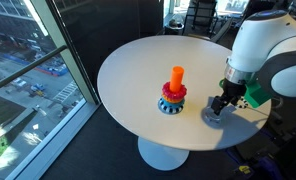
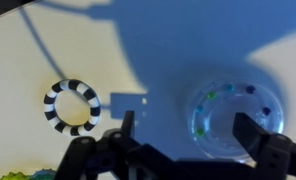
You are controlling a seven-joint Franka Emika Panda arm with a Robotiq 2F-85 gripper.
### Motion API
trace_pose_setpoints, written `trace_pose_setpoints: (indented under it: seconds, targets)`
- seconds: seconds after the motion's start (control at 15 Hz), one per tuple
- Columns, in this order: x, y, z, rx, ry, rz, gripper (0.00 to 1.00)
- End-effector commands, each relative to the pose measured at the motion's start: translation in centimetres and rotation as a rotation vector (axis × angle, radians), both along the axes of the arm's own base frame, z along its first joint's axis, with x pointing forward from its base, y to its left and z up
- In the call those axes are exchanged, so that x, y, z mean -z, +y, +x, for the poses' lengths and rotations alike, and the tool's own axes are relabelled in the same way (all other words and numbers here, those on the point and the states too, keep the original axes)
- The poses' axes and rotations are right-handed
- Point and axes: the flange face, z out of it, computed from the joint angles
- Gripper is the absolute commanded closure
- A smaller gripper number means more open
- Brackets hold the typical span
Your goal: Put the clear ring onto the ring toss
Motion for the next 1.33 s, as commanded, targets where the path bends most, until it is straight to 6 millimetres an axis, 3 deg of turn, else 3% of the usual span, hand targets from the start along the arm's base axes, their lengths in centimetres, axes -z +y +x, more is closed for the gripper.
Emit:
trace_pose_setpoints:
  seconds: [0.0, 0.47, 0.67, 0.87, 1.0, 1.13, 1.27]
  targets:
    - [0.20, 0.25, 0.59, 0.011, -0.004, -0.032, 0.00]
    - [0.85, 0.47, 0.72, 0.019, -0.002, -0.047, 0.00]
    - [1.00, 0.51, 0.76, 0.024, -0.002, -0.047, 0.26]
    - [1.06, 0.63, 0.81, 0.029, -0.003, -0.047, 0.35]
    - [1.02, 0.71, 0.86, 0.031, -0.005, -0.046, 0.57]
    - [1.06, 0.80, 0.85, 0.032, -0.006, -0.044, 0.68]
    - [1.10, 0.84, 0.85, 0.033, -0.005, -0.041, 0.87]
